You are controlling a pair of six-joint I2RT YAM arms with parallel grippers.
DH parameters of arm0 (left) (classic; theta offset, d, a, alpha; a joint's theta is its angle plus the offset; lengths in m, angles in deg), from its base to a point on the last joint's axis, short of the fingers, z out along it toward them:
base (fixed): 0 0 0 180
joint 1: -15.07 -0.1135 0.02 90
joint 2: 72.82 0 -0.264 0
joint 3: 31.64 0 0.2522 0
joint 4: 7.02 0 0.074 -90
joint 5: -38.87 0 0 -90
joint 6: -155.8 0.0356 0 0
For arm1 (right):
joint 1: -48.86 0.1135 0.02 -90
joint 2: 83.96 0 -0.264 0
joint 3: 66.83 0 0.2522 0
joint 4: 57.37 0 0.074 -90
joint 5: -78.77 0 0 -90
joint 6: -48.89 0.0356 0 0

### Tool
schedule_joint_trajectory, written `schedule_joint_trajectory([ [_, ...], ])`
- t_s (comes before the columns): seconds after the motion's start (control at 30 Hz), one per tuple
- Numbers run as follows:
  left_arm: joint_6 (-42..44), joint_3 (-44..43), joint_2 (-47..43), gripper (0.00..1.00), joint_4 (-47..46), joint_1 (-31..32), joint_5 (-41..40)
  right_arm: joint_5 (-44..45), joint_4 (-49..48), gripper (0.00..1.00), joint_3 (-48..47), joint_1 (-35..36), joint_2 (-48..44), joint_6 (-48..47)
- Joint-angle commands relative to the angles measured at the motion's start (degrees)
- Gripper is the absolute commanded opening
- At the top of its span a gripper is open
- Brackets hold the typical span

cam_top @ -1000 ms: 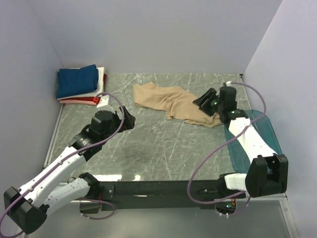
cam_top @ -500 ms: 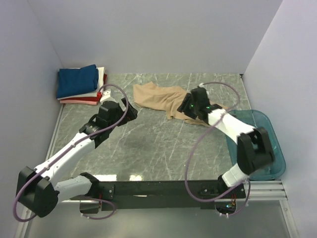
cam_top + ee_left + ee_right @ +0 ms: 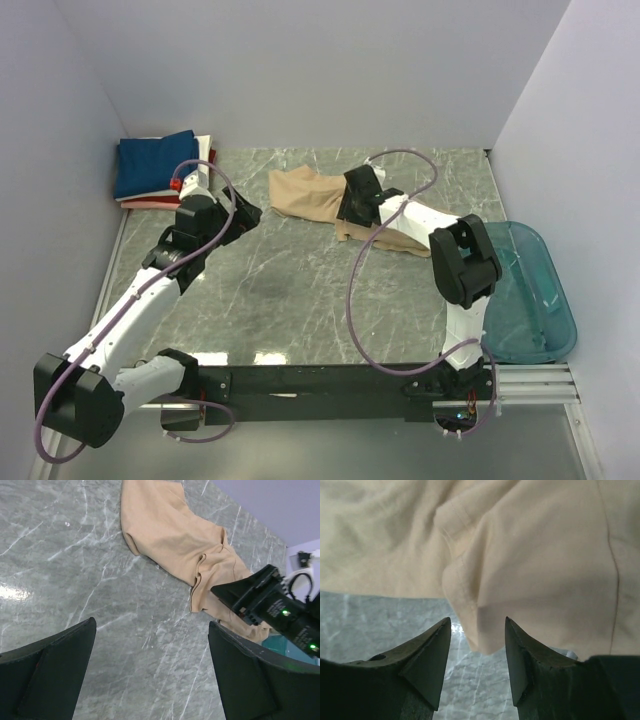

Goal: Fold and stack the t-shirts
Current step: Flatten the tshirt out

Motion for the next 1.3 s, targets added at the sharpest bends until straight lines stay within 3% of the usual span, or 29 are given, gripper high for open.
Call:
schedule_joint_trajectory([
  [0.0, 0.8, -1.7, -1.0, 0.99, -1.0, -0.9, 2.4, 4.2, 3.4, 0.54, -2.7, 1.8, 2.3, -1.0],
  [0.17, 0.3, -1.5, -0.7, 1.00, -1.4, -1.2, 3.3, 5.7, 5.3, 0.48, -3.1, 2.7, 4.7, -0.4],
  [0.27, 0.1, -0.9, -0.6, 0.99, -2.0, -1.4, 3.6, 6.2, 5.1, 0.38, -2.4, 2.9, 4.6, -0.5],
  [0.3, -0.3, -0.7, -0.5, 0.99, -2.3, -1.5, 3.7, 6.5, 5.5, 0.18, -2.2, 2.8, 4.2, -0.5],
  [0.33, -0.5, -0.4, -0.5, 0.99, -2.4, -1.6, 3.8, 6.8, 5.5, 0.18, -2.2, 2.8, 3.9, -0.4],
  [0.37, -0.7, -0.3, 0.0, 0.99, -2.6, -1.7, 3.9, 7.3, 6.9, 0.01, -2.3, 2.9, 3.3, -0.4],
  [0.6, -5.1, 1.5, 3.9, 0.99, -7.2, -1.9, 3.7, 13.9, 10.0, 0.00, 6.5, 2.6, -13.7, -0.9],
  [0.8, -9.0, 2.3, 9.8, 0.96, -12.3, -1.9, 1.1, 11.1, 10.5, 0.00, 23.4, 2.6, -40.3, 1.5],
  [0.9, -9.4, 0.8, 14.2, 0.94, -14.9, -1.9, 0.1, 9.6, 12.7, 0.00, 30.4, 2.6, -56.4, 3.7],
  [1.03, -8.1, -1.8, 21.0, 0.92, -15.3, -1.9, -1.2, 8.6, 18.5, 0.00, 39.3, 2.5, -71.1, 8.4],
  [1.1, -7.8, -3.5, 23.3, 0.91, -15.4, -1.9, -2.2, 8.2, 20.8, 0.00, 41.5, 2.5, -78.1, 10.8],
  [1.27, -7.7, -8.4, 31.3, 0.88, -16.0, -1.9, -1.5, 7.9, 27.7, 0.00, 40.8, 2.5, -85.7, 12.9],
])
